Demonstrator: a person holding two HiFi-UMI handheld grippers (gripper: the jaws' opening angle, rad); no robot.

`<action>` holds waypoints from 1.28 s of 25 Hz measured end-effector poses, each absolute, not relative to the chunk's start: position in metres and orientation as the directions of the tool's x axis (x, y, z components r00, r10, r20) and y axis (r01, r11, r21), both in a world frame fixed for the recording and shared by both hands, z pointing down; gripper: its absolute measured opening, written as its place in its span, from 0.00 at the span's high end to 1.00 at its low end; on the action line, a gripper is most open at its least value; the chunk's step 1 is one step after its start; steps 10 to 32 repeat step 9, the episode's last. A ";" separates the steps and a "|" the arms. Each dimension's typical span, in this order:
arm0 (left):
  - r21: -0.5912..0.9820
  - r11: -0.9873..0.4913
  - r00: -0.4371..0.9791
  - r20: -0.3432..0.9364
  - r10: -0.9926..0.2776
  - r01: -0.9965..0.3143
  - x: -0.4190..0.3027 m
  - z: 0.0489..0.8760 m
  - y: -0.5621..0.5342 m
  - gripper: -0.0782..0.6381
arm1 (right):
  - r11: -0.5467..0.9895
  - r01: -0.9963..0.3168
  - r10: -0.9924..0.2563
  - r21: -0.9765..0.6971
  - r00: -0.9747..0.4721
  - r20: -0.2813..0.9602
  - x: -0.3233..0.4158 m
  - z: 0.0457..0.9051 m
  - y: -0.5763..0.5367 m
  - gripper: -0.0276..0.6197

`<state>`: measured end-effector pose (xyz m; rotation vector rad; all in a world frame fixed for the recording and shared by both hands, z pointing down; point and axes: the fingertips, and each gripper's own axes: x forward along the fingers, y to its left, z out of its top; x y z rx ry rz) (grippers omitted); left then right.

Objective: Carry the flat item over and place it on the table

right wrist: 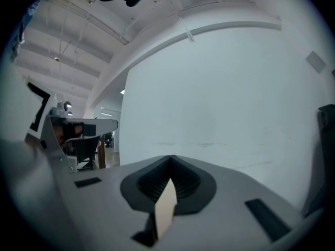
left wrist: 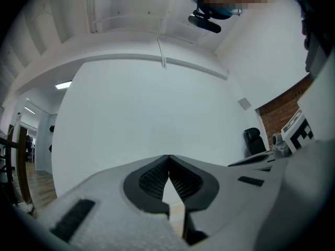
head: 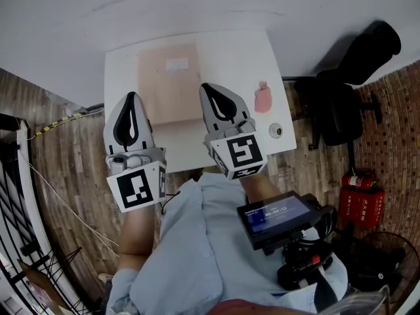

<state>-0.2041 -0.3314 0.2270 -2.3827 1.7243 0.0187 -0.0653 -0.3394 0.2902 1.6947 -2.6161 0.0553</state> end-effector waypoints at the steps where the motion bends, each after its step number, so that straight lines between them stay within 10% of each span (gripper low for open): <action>1: -0.154 -0.301 0.321 -0.127 -0.938 -0.941 -0.204 0.227 -0.332 0.88 | 0.407 -0.913 -0.912 -0.017 -0.408 0.039 -0.065 0.290 -0.340 0.95; 32: -0.160 -0.314 0.334 -0.120 -0.935 -0.936 -0.200 0.230 -0.334 0.88 | 0.399 -0.917 -0.916 -0.020 -0.399 0.042 -0.062 0.291 -0.341 0.95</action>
